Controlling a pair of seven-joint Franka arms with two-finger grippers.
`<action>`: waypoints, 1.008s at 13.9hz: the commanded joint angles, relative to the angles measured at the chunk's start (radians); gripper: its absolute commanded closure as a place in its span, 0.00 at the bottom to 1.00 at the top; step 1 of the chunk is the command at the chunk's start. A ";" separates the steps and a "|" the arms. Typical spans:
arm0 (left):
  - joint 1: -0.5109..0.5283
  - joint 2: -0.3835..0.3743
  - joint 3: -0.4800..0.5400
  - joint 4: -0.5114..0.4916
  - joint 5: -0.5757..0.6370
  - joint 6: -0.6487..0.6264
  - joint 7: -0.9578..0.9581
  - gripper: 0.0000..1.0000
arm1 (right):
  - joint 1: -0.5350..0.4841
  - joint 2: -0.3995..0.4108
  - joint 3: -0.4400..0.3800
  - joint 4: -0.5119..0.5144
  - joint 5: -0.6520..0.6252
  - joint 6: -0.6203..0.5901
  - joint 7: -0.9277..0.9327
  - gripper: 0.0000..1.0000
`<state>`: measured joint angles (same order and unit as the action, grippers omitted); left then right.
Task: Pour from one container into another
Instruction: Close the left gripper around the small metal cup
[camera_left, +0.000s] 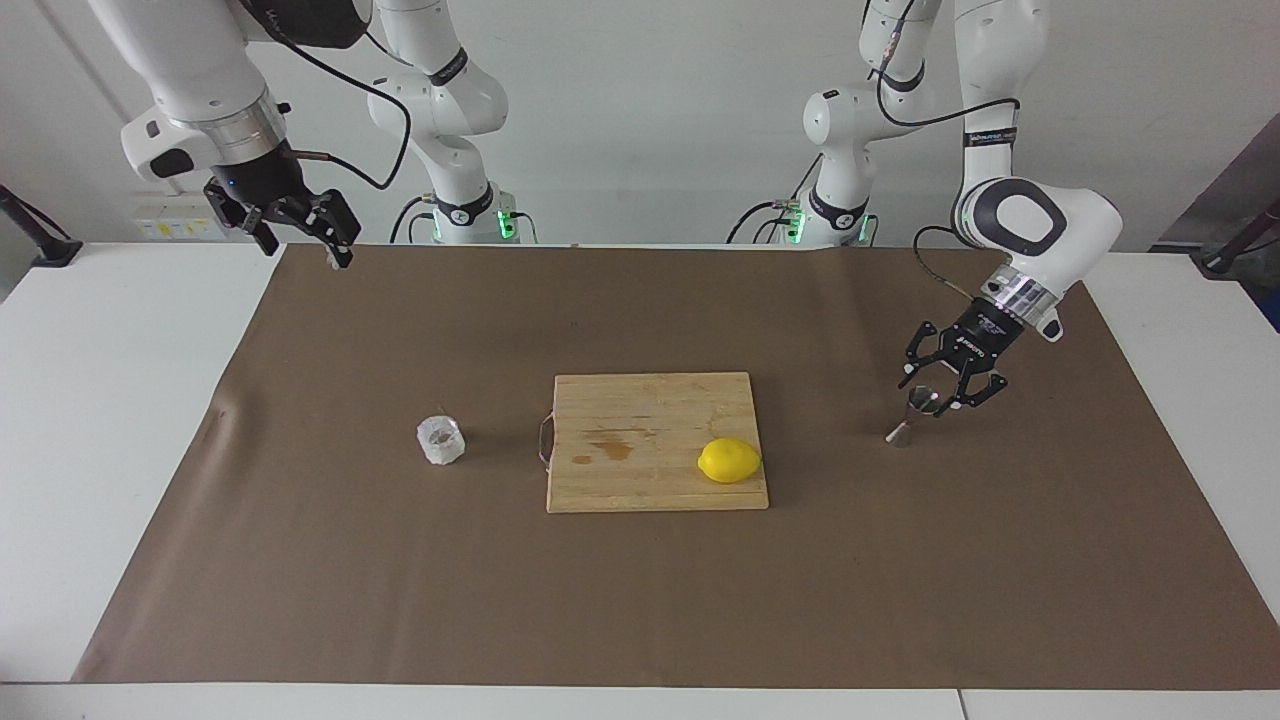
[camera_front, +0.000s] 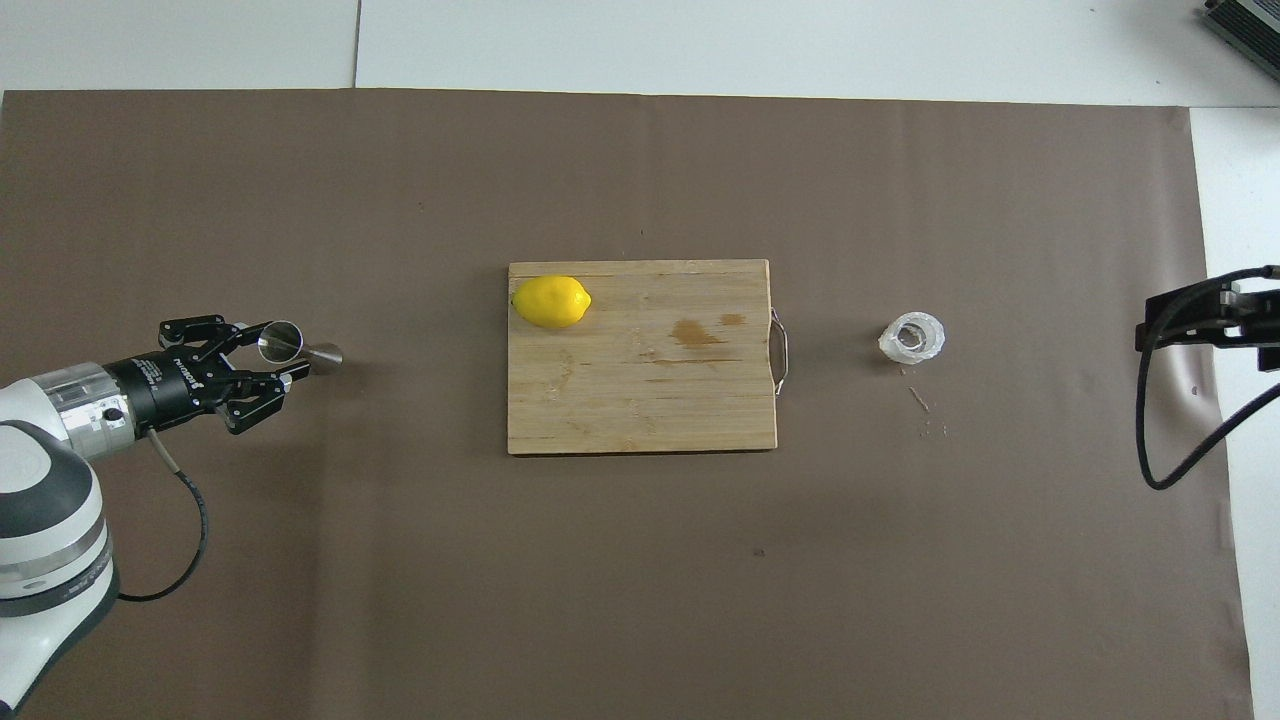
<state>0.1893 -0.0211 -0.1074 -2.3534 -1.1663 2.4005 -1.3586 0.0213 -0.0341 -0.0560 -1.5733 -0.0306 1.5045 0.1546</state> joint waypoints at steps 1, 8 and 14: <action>-0.005 -0.007 0.003 -0.014 -0.019 0.002 -0.005 0.51 | 0.000 -0.010 -0.005 -0.014 0.020 0.002 -0.018 0.00; -0.004 -0.003 0.003 -0.007 -0.019 0.002 -0.004 0.89 | 0.000 -0.010 -0.005 -0.014 0.020 0.002 -0.018 0.00; 0.004 0.003 0.003 0.092 -0.029 -0.148 -0.051 1.00 | 0.000 -0.010 -0.005 -0.014 0.020 0.002 -0.018 0.00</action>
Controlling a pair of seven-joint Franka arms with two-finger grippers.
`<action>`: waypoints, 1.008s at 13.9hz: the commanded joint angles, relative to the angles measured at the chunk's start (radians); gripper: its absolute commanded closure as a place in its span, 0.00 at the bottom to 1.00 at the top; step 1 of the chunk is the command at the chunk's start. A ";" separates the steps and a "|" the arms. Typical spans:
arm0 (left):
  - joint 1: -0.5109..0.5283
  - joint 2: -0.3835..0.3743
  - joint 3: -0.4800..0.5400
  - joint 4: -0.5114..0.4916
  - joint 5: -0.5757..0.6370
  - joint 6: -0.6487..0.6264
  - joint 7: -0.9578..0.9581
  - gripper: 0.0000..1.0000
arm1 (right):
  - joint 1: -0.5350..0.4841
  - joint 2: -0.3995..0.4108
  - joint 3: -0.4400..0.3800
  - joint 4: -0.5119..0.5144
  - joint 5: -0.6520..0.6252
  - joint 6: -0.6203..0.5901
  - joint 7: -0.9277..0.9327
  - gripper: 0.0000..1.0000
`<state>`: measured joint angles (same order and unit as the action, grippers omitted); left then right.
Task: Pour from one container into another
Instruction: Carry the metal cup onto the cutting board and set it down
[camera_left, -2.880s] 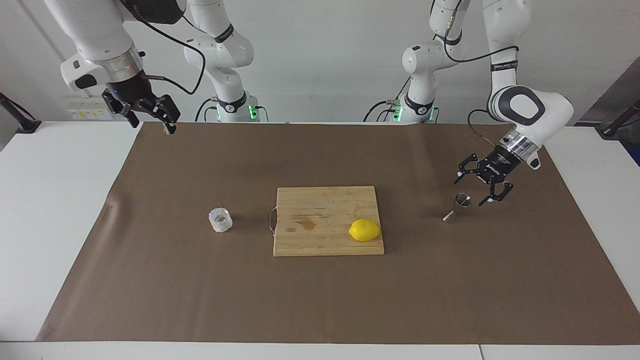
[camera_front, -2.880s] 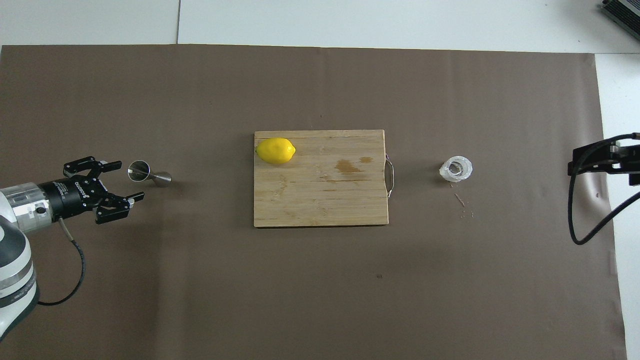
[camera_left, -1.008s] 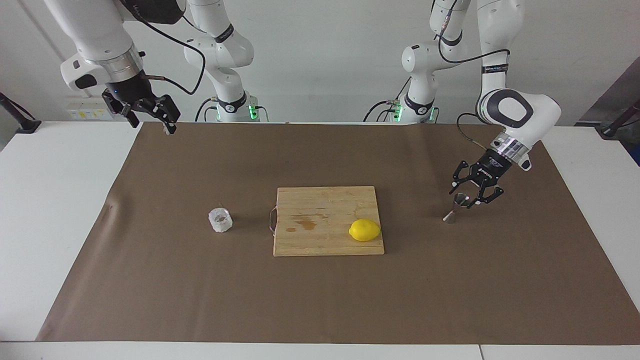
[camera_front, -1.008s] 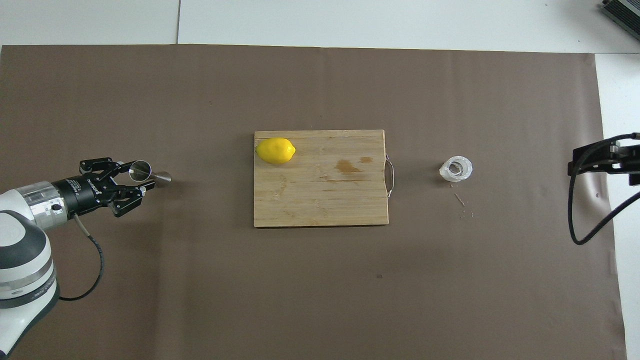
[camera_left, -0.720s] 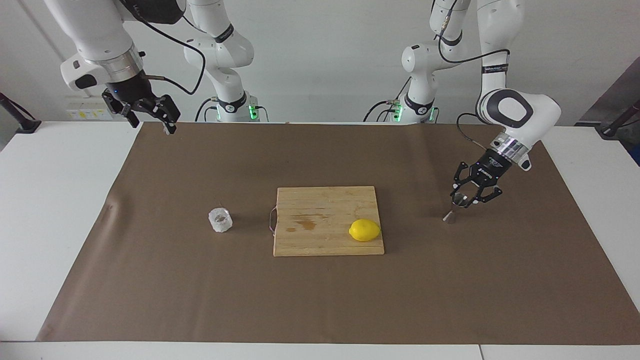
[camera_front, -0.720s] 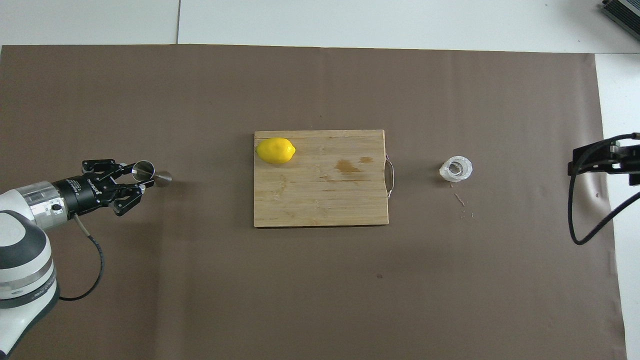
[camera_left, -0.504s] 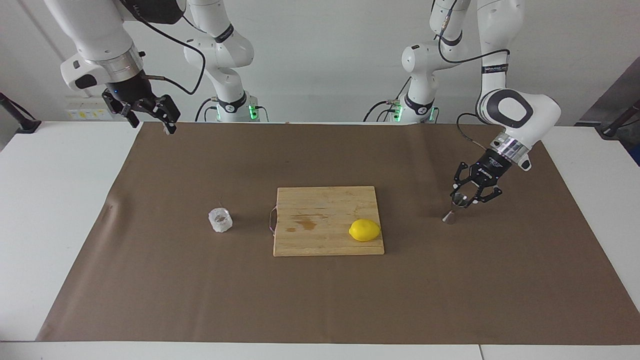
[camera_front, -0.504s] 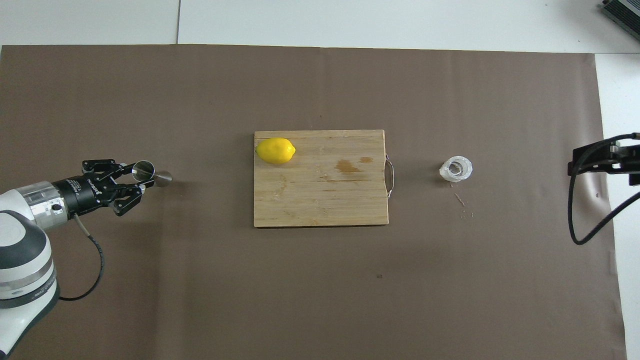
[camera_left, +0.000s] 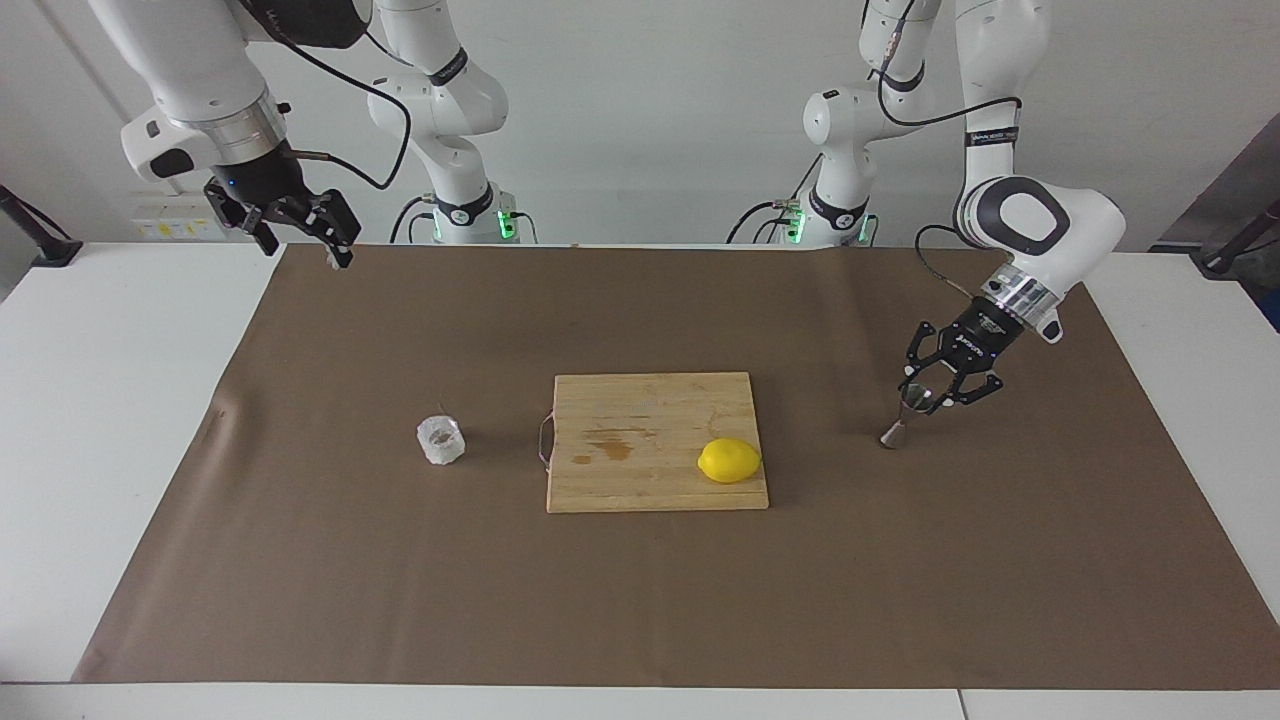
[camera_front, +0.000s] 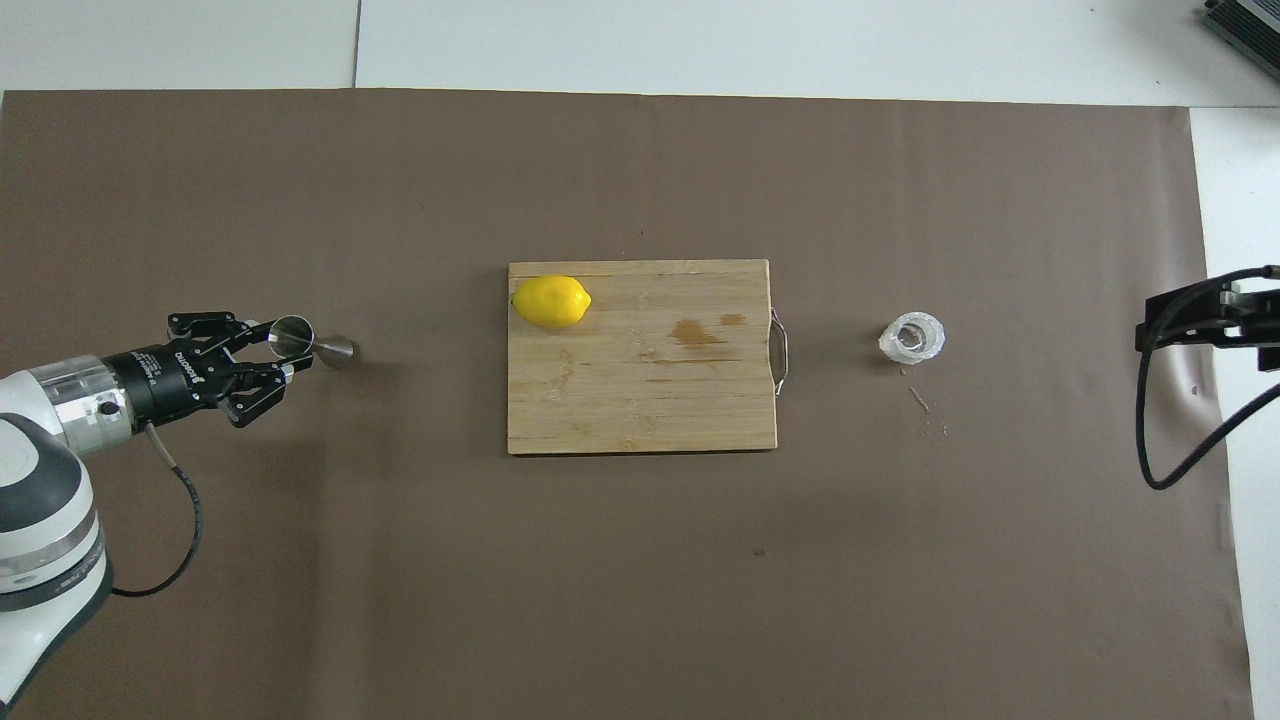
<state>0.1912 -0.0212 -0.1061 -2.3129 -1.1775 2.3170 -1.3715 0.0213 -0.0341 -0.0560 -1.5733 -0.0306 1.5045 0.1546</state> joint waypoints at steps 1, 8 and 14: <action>-0.010 0.000 -0.003 0.073 -0.017 -0.082 -0.047 1.00 | 0.000 -0.010 -0.005 -0.014 0.020 0.002 -0.018 0.00; -0.258 0.029 -0.027 0.224 -0.017 -0.064 -0.317 1.00 | 0.000 -0.010 -0.005 -0.014 0.020 0.002 -0.018 0.00; -0.637 0.086 -0.030 0.224 -0.076 0.364 -0.402 1.00 | 0.000 -0.010 -0.005 -0.014 0.020 0.002 -0.018 0.00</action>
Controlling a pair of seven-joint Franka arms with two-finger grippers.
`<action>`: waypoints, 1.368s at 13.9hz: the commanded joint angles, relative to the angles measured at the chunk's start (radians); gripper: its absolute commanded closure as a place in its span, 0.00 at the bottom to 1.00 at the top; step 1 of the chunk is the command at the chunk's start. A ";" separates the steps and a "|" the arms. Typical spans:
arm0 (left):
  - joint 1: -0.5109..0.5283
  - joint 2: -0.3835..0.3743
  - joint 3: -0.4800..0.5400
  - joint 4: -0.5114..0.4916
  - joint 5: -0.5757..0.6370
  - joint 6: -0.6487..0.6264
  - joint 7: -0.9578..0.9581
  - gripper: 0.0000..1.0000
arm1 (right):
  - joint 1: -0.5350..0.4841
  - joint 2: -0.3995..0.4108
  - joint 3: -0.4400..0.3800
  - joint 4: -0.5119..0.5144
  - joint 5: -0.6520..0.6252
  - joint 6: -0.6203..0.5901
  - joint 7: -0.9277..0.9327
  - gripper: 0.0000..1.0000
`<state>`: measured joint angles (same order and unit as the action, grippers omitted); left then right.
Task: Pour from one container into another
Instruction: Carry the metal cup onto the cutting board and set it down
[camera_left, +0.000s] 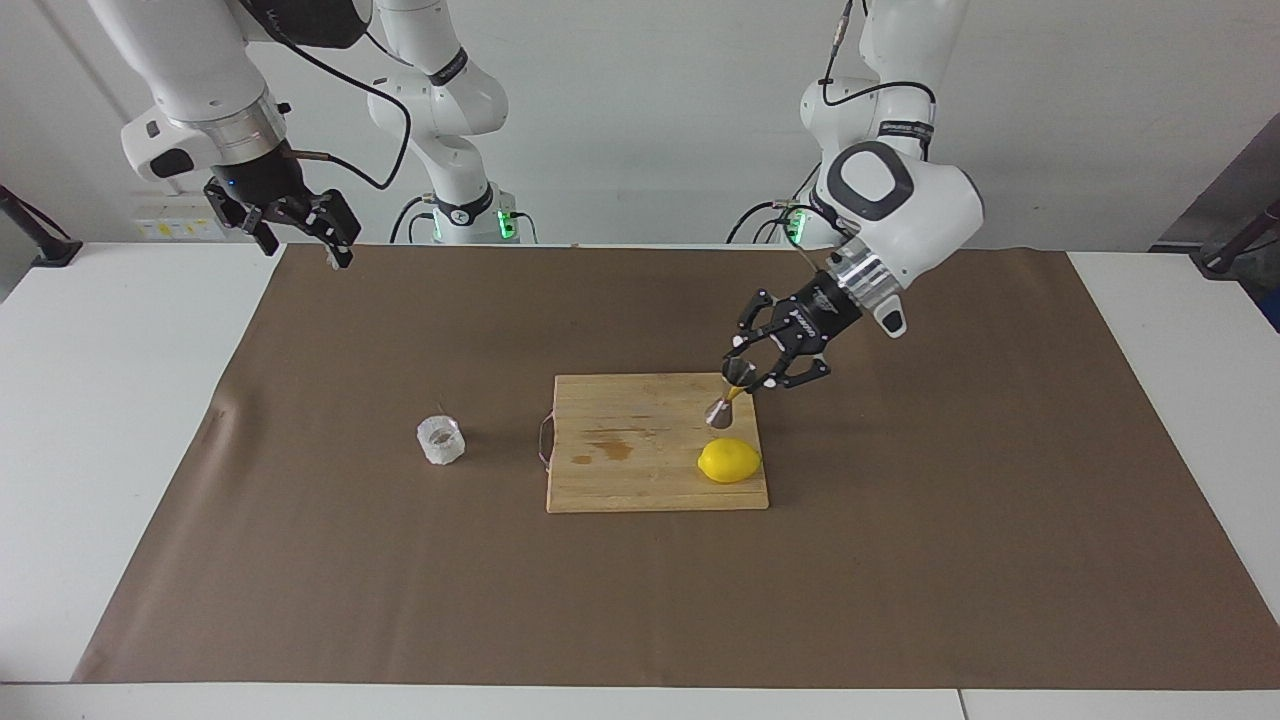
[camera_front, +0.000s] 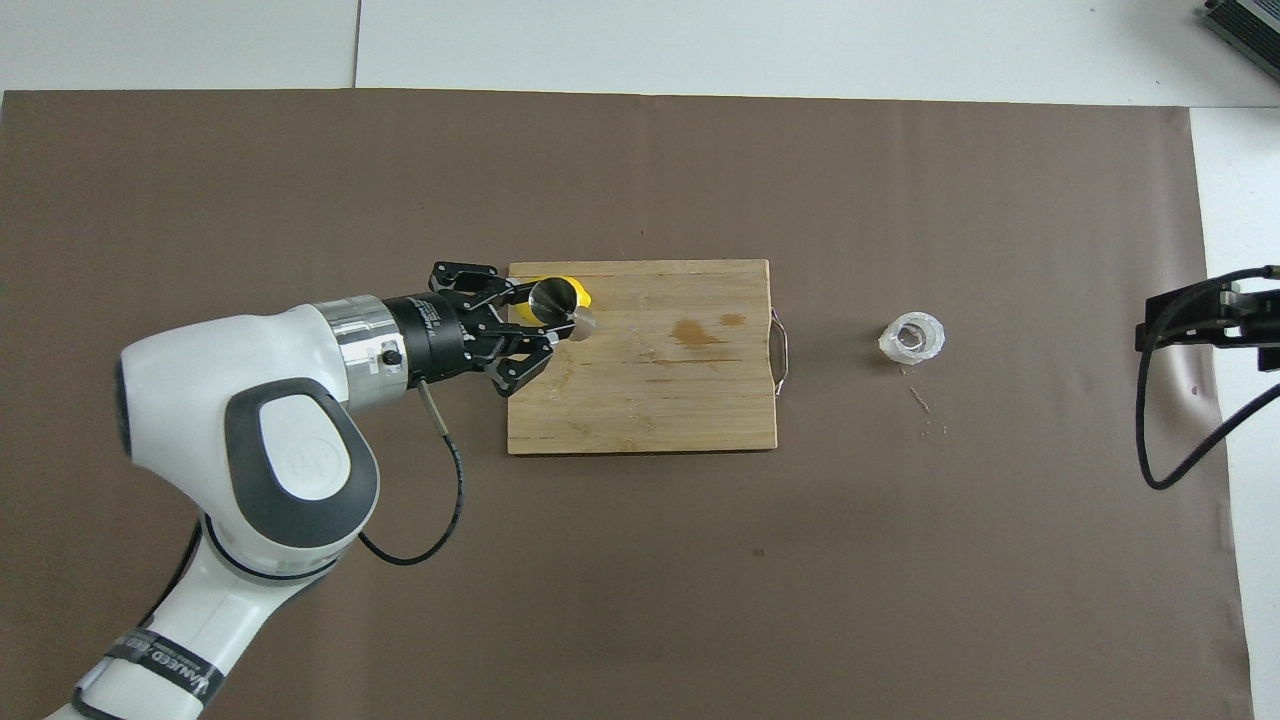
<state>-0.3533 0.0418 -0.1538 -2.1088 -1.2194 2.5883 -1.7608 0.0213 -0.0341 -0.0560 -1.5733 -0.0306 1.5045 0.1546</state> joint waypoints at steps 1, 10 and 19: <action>-0.133 0.033 0.017 0.021 -0.063 0.152 -0.014 1.00 | 0.000 -0.010 -0.005 -0.014 0.020 0.002 -0.018 0.00; -0.266 0.191 0.002 0.112 -0.161 0.371 -0.011 1.00 | 0.000 -0.010 -0.005 -0.014 0.020 0.002 -0.018 0.00; -0.282 0.227 -0.013 0.108 -0.186 0.432 -0.008 0.67 | 0.000 -0.010 -0.005 -0.014 0.020 0.002 -0.018 0.00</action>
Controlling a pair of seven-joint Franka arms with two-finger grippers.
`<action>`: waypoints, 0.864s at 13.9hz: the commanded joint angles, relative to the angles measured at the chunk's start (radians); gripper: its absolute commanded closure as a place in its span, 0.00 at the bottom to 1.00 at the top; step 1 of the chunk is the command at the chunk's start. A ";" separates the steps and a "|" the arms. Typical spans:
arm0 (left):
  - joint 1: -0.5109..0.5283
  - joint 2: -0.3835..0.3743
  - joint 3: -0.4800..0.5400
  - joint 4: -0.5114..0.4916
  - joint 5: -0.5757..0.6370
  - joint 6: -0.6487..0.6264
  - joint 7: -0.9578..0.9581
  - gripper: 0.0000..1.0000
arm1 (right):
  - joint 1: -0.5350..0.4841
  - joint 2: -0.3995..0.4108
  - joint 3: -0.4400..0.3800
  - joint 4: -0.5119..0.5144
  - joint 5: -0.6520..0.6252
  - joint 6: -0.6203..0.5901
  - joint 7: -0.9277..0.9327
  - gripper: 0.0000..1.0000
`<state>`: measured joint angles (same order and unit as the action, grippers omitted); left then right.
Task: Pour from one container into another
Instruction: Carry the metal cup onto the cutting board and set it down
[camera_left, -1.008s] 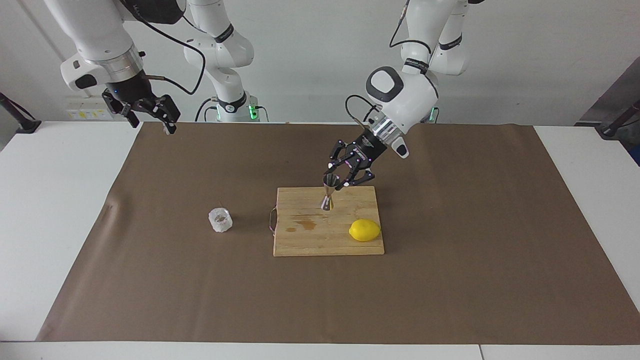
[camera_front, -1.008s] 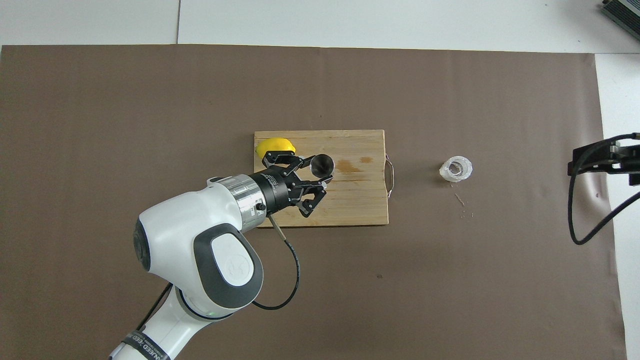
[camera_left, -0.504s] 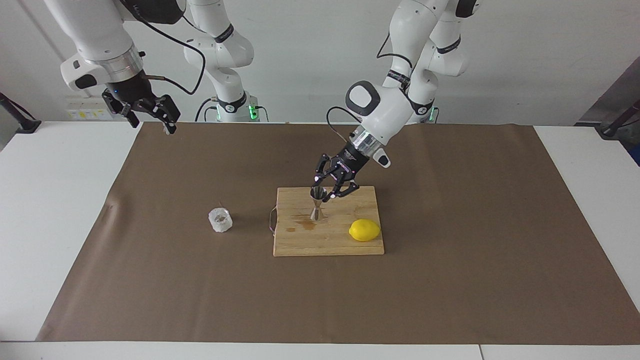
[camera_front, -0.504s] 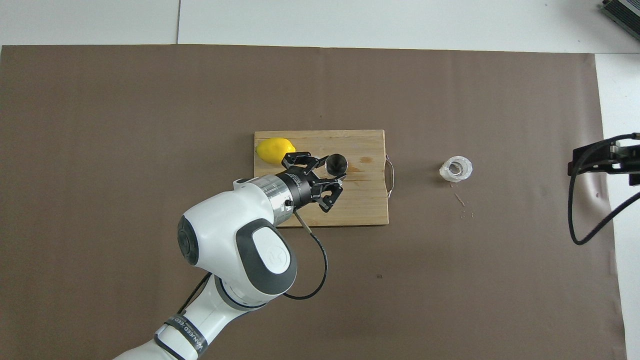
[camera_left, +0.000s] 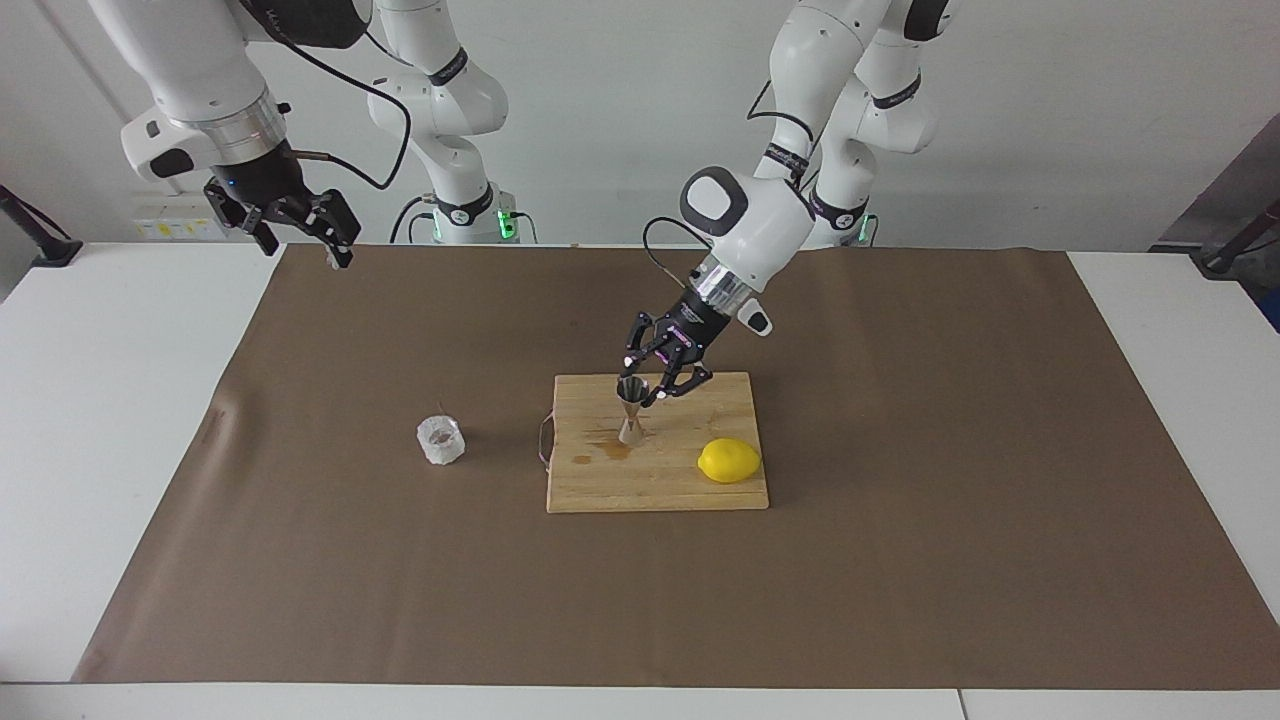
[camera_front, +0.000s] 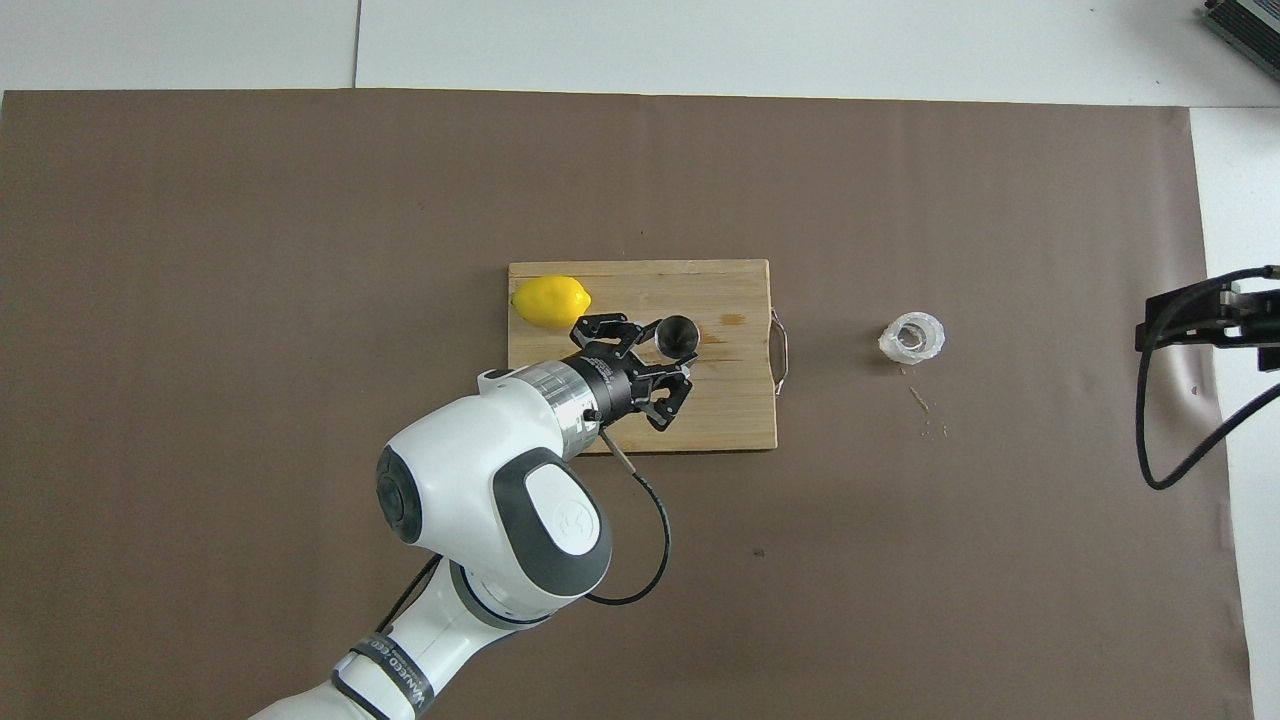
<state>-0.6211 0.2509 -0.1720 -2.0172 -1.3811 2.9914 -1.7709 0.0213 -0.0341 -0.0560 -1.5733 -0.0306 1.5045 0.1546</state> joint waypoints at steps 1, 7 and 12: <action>-0.020 0.031 0.005 0.017 -0.024 0.032 0.004 0.67 | 0.000 -0.010 -0.005 -0.014 0.020 0.002 -0.018 0.00; -0.023 0.041 0.005 0.040 -0.012 0.046 -0.007 0.00 | 0.000 -0.010 -0.005 -0.014 0.020 0.000 -0.018 0.00; -0.014 -0.071 0.009 0.028 -0.012 -0.023 -0.010 0.00 | 0.000 -0.010 -0.005 -0.014 0.020 0.002 -0.018 0.00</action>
<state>-0.6280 0.2376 -0.1754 -1.9689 -1.3815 3.0052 -1.7709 0.0213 -0.0341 -0.0560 -1.5733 -0.0306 1.5045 0.1546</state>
